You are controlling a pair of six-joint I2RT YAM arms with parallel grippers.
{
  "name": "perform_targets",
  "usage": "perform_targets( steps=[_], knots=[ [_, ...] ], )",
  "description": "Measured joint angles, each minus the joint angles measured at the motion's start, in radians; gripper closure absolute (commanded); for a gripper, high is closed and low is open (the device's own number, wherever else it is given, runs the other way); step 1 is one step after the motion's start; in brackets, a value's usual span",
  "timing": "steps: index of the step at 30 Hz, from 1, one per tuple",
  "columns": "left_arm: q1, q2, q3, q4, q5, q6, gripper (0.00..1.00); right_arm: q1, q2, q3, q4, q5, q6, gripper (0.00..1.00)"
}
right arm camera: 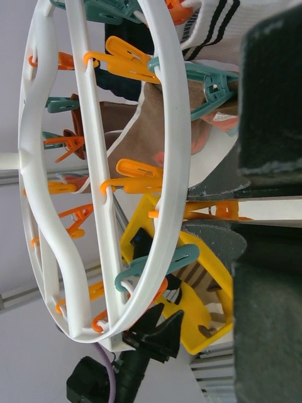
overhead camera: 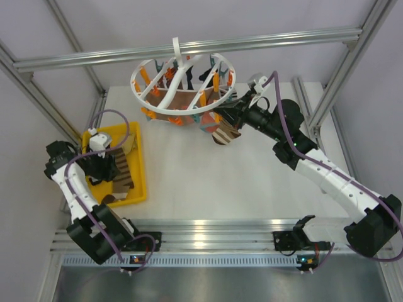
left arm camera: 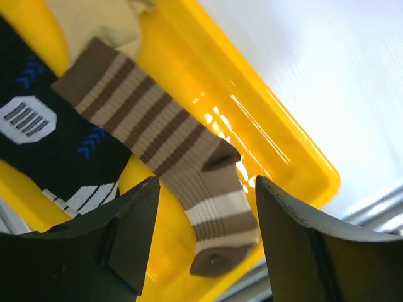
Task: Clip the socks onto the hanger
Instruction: Pick up the sock from the bin.
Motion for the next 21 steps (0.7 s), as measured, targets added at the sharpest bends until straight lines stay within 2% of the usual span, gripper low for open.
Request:
perform_targets(
  steps=[3, 5, 8, 11, 17, 21],
  knots=[
    [-0.025, -0.079, -0.136, 0.292, -0.034, -0.295, 0.36, 0.0, 0.0, 0.0, -0.002, 0.003, 0.0, 1.0],
    [-0.09, -0.121, -0.217, 0.444, -0.105, -0.439, 0.36, 0.0, 0.0, 0.0, -0.002, 0.004, 0.002, 1.0],
    [-0.2, -0.119, -0.274, 0.617, -0.219, -0.6, 0.36, 0.0, 0.0, 0.0, -0.001, 0.005, 0.01, 1.0],
    [-0.24, -0.042, -0.269, 0.753, -0.313, -0.724, 0.39, 0.0, 0.002, 0.0, 0.0, 0.007, 0.016, 1.0],
    [-0.24, 0.23, -0.14, 0.838, -0.485, -0.897, 0.4, 0.0, 0.009, 0.001, 0.002, 0.007, 0.027, 1.0],
    [-0.241, 0.307, -0.109, 0.866, -0.522, -0.945, 0.42, -0.001, 0.012, 0.002, 0.002, 0.007, 0.03, 1.0]
  ],
)
